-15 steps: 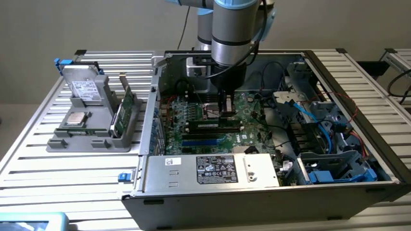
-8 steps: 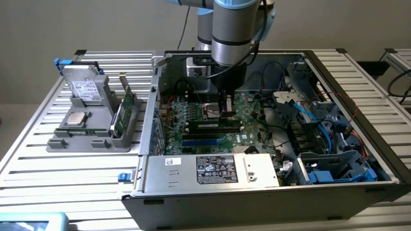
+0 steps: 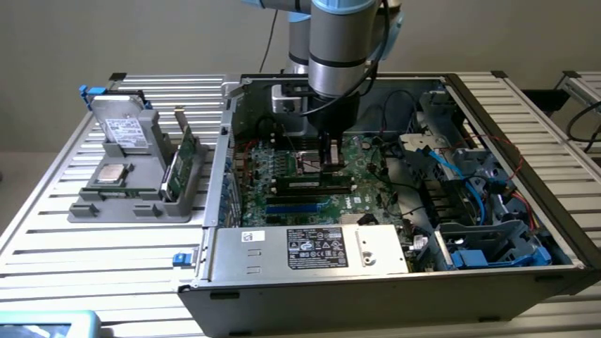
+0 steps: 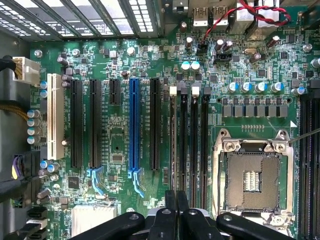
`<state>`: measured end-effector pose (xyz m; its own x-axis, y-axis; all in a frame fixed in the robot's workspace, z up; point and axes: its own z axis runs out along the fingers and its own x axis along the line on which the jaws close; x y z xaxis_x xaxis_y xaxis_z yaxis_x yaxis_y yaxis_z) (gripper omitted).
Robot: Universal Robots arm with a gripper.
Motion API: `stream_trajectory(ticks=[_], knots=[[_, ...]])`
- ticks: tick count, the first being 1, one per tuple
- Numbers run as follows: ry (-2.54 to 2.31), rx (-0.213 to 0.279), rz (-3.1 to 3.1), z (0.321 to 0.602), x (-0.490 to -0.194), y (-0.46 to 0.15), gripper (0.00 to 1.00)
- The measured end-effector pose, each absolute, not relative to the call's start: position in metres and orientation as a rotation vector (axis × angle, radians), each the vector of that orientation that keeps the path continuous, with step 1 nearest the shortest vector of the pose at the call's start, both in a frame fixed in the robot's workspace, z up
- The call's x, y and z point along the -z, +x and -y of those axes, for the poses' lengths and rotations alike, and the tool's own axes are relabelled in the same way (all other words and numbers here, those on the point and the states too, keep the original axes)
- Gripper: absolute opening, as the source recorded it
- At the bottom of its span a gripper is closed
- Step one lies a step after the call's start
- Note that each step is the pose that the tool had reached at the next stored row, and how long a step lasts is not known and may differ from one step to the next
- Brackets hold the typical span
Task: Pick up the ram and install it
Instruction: 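Insert the ram into the slot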
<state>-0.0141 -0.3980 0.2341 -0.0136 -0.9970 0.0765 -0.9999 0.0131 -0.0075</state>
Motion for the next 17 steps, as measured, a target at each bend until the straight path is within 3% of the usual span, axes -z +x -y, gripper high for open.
stream_trajectory(ticks=[17], knots=[[2.171, -0.093, 2.201, 0.3985, -0.2330, -0.0143, 0.12]])
